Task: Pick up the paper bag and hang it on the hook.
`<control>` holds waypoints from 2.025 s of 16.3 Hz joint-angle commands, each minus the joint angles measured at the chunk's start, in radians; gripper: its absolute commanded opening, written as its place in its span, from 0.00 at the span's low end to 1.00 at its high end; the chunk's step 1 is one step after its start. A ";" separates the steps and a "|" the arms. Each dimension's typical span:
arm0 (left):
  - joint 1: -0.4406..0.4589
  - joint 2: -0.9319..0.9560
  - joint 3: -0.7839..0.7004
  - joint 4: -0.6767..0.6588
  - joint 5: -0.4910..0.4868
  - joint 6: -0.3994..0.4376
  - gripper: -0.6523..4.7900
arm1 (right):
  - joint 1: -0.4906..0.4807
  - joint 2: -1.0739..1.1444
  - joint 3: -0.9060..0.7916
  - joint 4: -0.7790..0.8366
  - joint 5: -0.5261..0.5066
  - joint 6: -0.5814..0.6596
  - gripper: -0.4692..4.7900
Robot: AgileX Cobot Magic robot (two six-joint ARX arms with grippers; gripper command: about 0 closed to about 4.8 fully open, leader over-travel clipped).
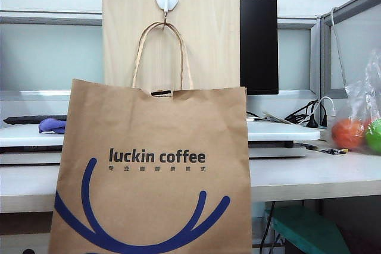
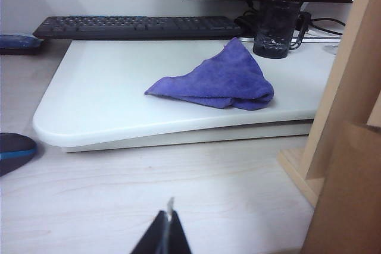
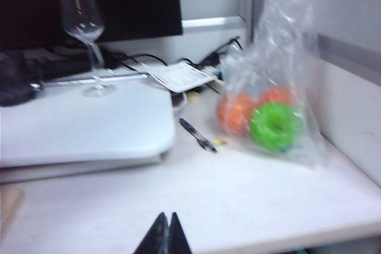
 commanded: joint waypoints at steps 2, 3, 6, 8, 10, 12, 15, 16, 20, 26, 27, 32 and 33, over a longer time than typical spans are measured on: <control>0.000 0.000 0.001 0.006 0.004 0.004 0.11 | -0.008 0.000 -0.027 -0.005 0.004 -0.004 0.08; 0.000 0.000 0.002 0.006 0.004 0.003 0.11 | -0.008 0.000 -0.027 -0.004 0.005 -0.020 0.08; 0.000 0.000 0.001 0.006 0.004 0.004 0.11 | -0.008 0.000 -0.027 -0.004 0.004 -0.052 0.08; 0.000 0.000 0.001 0.006 0.004 0.004 0.11 | -0.008 0.000 -0.027 -0.005 0.003 -0.053 0.08; 0.000 0.000 0.001 0.006 0.004 0.003 0.11 | -0.008 0.000 -0.027 -0.008 0.002 -0.062 0.08; 0.000 0.000 0.001 0.006 0.004 0.004 0.11 | -0.003 0.000 -0.027 -0.026 0.002 -0.071 0.08; 0.000 0.000 0.001 0.006 0.004 0.004 0.11 | -0.003 0.000 -0.027 -0.046 -0.006 -0.071 0.08; 0.000 0.000 0.001 0.006 0.004 0.004 0.11 | -0.003 0.000 -0.027 -0.046 -0.006 -0.071 0.08; 0.000 0.000 0.001 0.006 0.004 0.004 0.11 | 0.029 0.000 -0.027 -0.045 -0.016 -0.082 0.08; 0.000 0.000 0.001 0.006 0.004 0.004 0.11 | 0.030 0.000 -0.027 -0.046 -0.018 -0.079 0.08; 0.000 0.000 0.001 0.006 0.004 0.004 0.11 | 0.030 0.000 -0.026 -0.045 -0.017 -0.072 0.08; 0.000 0.000 0.001 0.006 0.004 0.004 0.11 | 0.030 0.000 -0.026 -0.045 -0.016 -0.071 0.08; 0.000 0.000 0.001 0.006 0.004 0.004 0.11 | 0.030 0.000 -0.026 -0.045 -0.016 -0.071 0.08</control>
